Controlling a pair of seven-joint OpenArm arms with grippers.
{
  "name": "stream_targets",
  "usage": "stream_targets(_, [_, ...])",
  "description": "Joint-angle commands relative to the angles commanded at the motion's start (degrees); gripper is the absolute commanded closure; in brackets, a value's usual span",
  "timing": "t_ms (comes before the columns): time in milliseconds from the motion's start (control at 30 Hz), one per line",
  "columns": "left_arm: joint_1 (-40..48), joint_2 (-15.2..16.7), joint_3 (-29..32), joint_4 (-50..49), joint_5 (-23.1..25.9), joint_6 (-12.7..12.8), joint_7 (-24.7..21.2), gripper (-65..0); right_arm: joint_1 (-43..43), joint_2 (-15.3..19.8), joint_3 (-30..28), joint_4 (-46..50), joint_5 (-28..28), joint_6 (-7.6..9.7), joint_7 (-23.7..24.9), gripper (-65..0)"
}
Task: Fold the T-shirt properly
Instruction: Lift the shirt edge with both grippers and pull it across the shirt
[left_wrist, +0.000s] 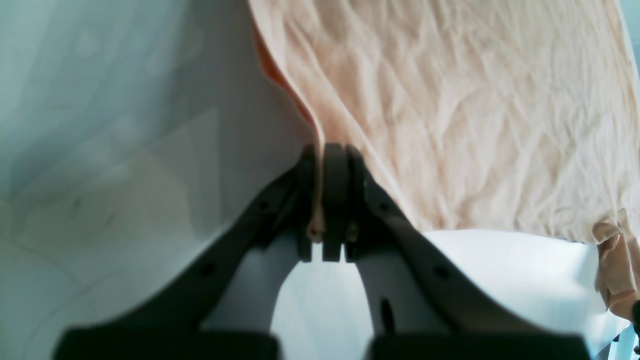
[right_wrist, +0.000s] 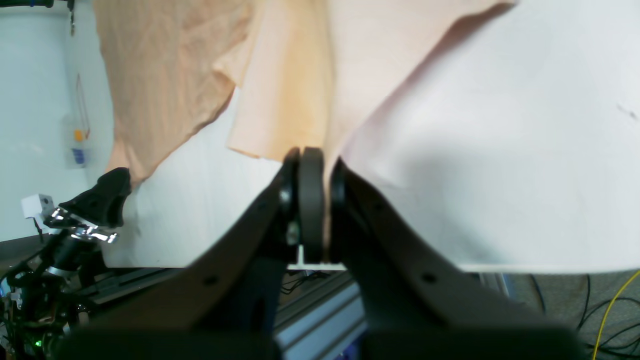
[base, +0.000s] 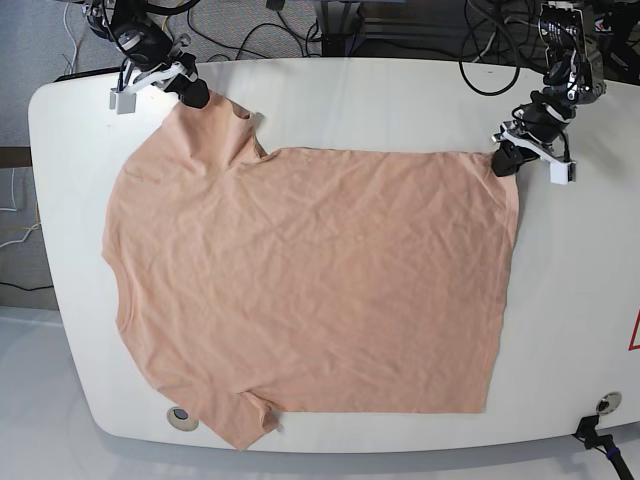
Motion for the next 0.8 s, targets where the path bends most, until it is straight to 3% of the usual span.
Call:
stream_targets(267, [0.44,-0.18,0.00,1.49,-0.26,-0.09,0.09,0.0,-0.35,-0.18,0.00,3.25,0.00,0.00,0.00,0.0])
stream_targets(800, [11.69,-1.41,-0.26,12.92,-0.26,-0.18,0.09,0.0,-6.59,-0.44,0.09,6.24,0.18,0.00,-0.09,0.0])
